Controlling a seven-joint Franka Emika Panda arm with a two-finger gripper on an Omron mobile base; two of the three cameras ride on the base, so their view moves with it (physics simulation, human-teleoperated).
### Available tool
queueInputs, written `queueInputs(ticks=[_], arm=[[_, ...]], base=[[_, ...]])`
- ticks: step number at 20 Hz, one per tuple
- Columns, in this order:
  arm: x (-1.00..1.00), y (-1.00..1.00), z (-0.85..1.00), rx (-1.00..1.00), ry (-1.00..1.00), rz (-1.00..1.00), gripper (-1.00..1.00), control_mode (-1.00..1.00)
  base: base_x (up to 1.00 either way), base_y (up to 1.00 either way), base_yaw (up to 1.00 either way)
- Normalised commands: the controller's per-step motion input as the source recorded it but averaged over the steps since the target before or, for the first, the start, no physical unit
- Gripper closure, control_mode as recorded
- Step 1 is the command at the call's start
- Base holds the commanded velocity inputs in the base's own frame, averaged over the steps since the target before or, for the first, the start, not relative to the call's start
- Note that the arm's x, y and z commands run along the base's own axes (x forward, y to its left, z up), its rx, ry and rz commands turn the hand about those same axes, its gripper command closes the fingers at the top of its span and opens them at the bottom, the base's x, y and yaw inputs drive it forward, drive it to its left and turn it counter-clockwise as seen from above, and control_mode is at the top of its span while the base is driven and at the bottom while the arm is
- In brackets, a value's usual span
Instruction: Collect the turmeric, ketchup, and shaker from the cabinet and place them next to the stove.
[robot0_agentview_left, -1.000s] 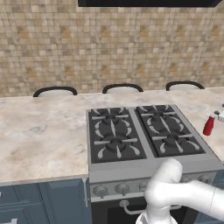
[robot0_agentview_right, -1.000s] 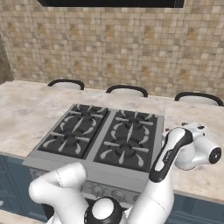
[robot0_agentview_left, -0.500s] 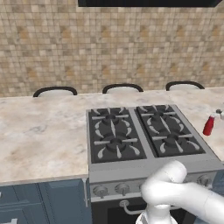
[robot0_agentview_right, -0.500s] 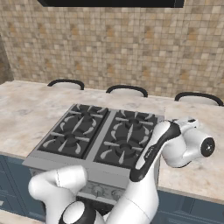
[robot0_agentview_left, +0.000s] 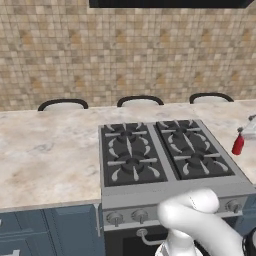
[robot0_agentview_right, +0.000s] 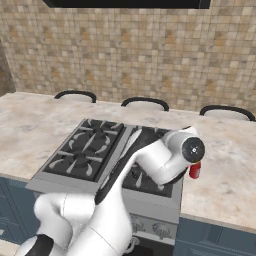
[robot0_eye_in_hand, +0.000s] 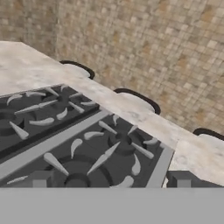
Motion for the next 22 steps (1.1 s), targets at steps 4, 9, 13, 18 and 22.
queueInputs(ticks=[4, 9, 13, 18, 22], arm=[[-0.48, 0.94, 0.14, -0.18, 0.13, -0.1, -1.0, -1.0], [-0.46, 1.0, 0.05, -0.18, 0.14, -0.13, -1.0, -1.0], [-0.48, 1.0, 0.0, -0.17, 0.12, -0.15, -1.0, -1.0], [-0.54, 0.95, -0.03, -0.14, 0.08, -0.16, -1.0, -1.0], [-0.68, 0.56, -0.19, -0.08, -0.03, -0.13, -1.0, -1.0]], base=[[0.0, 0.0, 0.0], [0.0, 0.0, 0.0], [0.0, 0.0, 0.0], [0.0, 0.0, 0.0], [0.0, 0.0, 0.0]])
